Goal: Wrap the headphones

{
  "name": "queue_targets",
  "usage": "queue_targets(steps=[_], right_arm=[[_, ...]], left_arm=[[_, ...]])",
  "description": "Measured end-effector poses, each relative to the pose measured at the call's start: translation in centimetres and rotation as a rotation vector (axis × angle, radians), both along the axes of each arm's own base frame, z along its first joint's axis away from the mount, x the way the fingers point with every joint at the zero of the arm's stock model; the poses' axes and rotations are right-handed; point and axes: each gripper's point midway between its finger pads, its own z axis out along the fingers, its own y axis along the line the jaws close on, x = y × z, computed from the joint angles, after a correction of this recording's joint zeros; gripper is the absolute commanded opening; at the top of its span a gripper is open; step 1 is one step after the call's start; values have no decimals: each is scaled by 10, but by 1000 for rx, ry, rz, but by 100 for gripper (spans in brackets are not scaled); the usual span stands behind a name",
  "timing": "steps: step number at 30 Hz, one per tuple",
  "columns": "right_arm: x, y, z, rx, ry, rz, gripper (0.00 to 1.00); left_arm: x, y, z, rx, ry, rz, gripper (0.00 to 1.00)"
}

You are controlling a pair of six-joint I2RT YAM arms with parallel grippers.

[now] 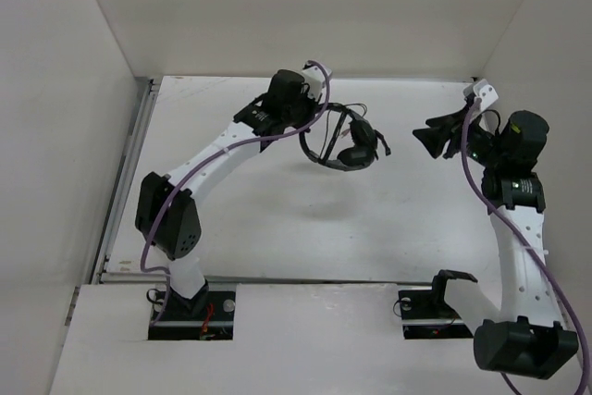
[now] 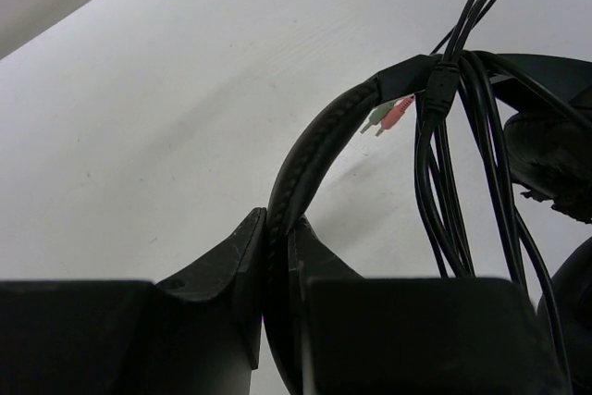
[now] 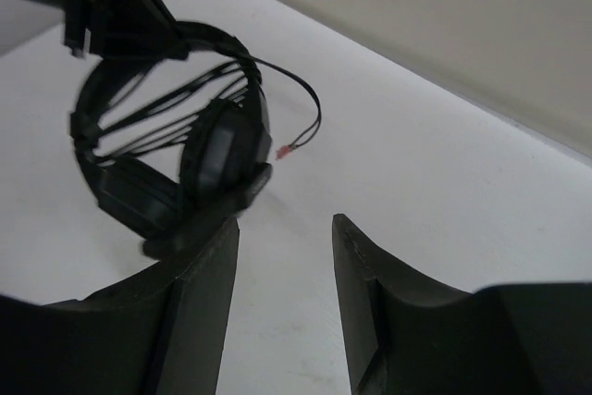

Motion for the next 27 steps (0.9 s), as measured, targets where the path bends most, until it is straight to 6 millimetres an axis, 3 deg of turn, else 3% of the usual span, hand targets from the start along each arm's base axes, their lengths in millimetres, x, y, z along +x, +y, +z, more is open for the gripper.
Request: queue_targets(steps=[7,14,20,27], right_arm=[[-7,-9,3,131,-8,-93,56],[-20,-16,25,150,-76,-138,56],[-26,-25,31,151,-97,-183,57],[-33,-37,30,154,-90,-241,58]], left_arm=[[57,19,-68,36,42,135,2],[89,42,-129,57,106,239,2],[110,54,-163,55,146,290,3],[131,64,-182,41,159,332,6]])
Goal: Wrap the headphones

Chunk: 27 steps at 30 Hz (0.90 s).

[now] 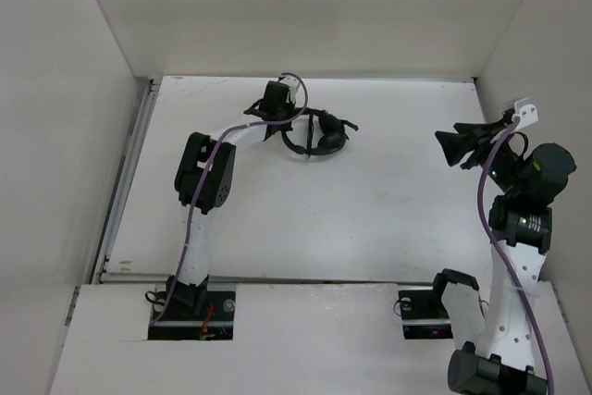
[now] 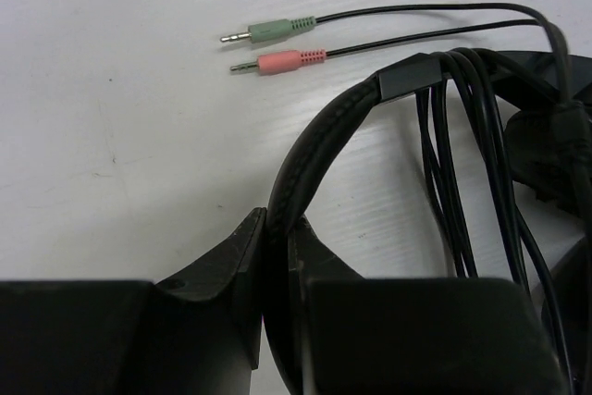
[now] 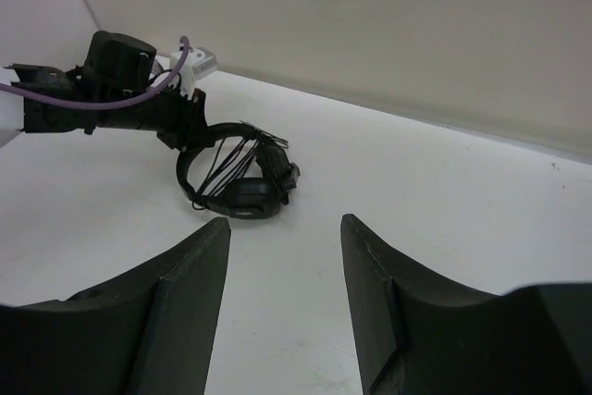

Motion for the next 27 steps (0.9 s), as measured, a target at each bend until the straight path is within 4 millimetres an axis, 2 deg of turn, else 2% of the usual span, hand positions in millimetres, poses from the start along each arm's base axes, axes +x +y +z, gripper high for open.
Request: queue_targets(steps=[6,12,18,23,25,27], right_arm=[[-6,-8,-2,5,12,-39,58],[-12,-12,-1,4,10,-66,58],[-17,-14,2,2,-2,-83,58],[-22,-15,-4,2,0,-95,58],[-23,-16,-9,2,8,-102,58],[-25,-18,-16,-2,19,-112,58]], left_arm=[[8,6,-8,-17,8,20,23],[12,9,-7,-36,4,33,50],[13,11,-7,-48,9,37,62],[9,17,-4,-73,24,59,63],[6,21,8,-103,30,77,63],[2,22,32,-145,18,86,63]])
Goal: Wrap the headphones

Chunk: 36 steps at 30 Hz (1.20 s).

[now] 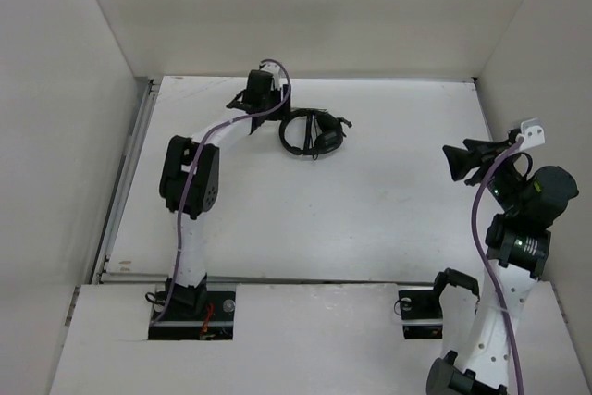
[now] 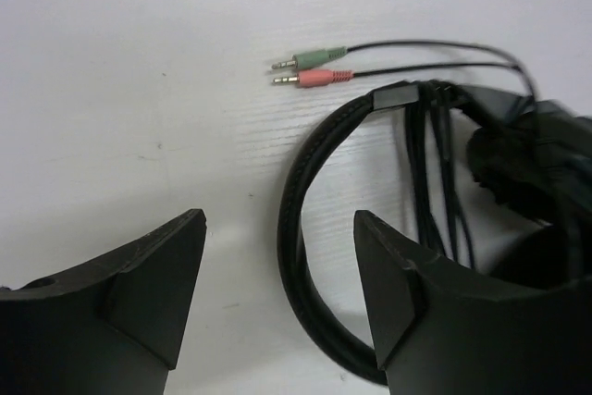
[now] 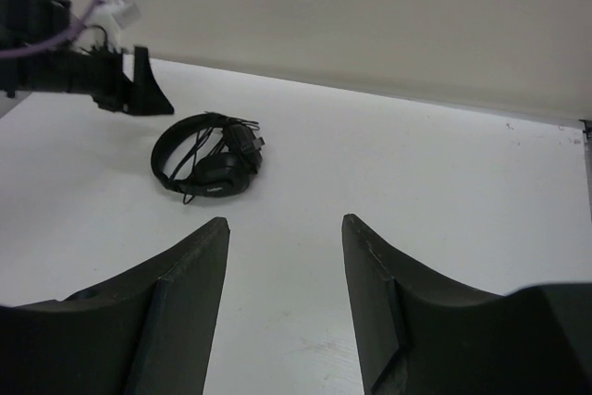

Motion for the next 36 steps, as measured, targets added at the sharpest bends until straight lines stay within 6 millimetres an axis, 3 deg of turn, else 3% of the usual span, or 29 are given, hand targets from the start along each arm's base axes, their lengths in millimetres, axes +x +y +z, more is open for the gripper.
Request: queue_targets(steps=[3,5,9,11,13,15,19,23,27,28,29,33,36], right_arm=[[-2,-3,-12,-3,16,-16,58],[-3,-6,-22,3,37,-28,58],[-4,-15,-41,24,100,-75,56],[-4,-25,-49,27,134,-120,55],[-4,-36,-60,25,178,-171,54],[-6,-45,-70,19,224,-217,54],[-15,-53,-76,-3,258,-270,56],[-23,-52,-67,-25,229,-290,55],[-24,-53,-68,-14,235,-300,60],[-24,-53,-69,-5,242,-302,67],[-24,-54,-70,4,248,-307,100],[-23,-56,-76,26,271,-317,100],[-20,-62,-83,45,305,-343,100]], left_arm=[[-4,-3,54,-69,-67,-2,63],[-15,-15,100,-117,-133,-35,63],[-55,-48,180,-189,-233,-147,67],[-76,-59,209,-210,-267,-202,72],[-91,-54,231,-212,-291,-215,73],[-95,-29,249,-196,-317,-184,80],[-92,49,269,-154,-358,-46,100],[-101,135,271,-124,-358,123,100],[-118,167,261,-115,-331,182,100],[-123,170,258,-115,-322,185,100],[-128,172,255,-114,-312,186,100],[-143,179,244,-109,-276,190,100],[-149,200,239,-105,-260,238,100]])
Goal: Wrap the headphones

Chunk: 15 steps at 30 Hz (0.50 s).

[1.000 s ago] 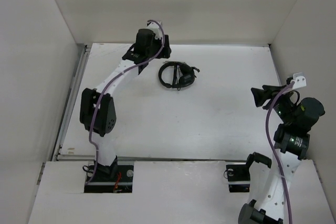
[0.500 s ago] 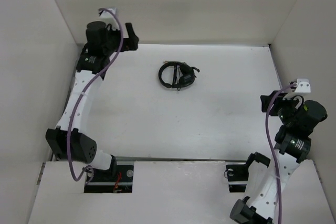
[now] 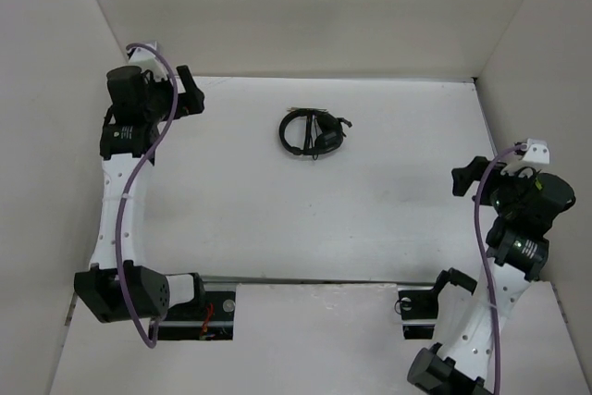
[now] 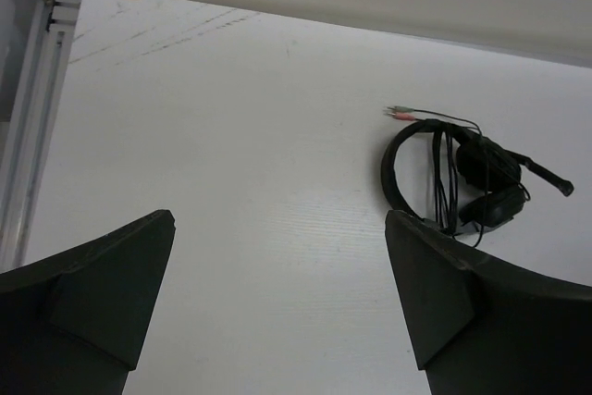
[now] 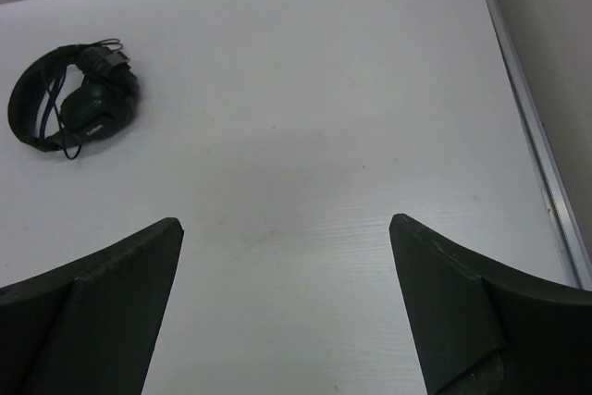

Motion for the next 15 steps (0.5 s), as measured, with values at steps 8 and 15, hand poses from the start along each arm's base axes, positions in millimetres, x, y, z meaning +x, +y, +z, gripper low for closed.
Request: queue_targets(steps=[8,15], right_arm=[[-1,-14,-22,84,217,-66,100],[-10,-32,-2,10,258,-163,100]], left_arm=[[-12,62,-8,3,33,149,100],[-27,91,-24,16,73,211,100]])
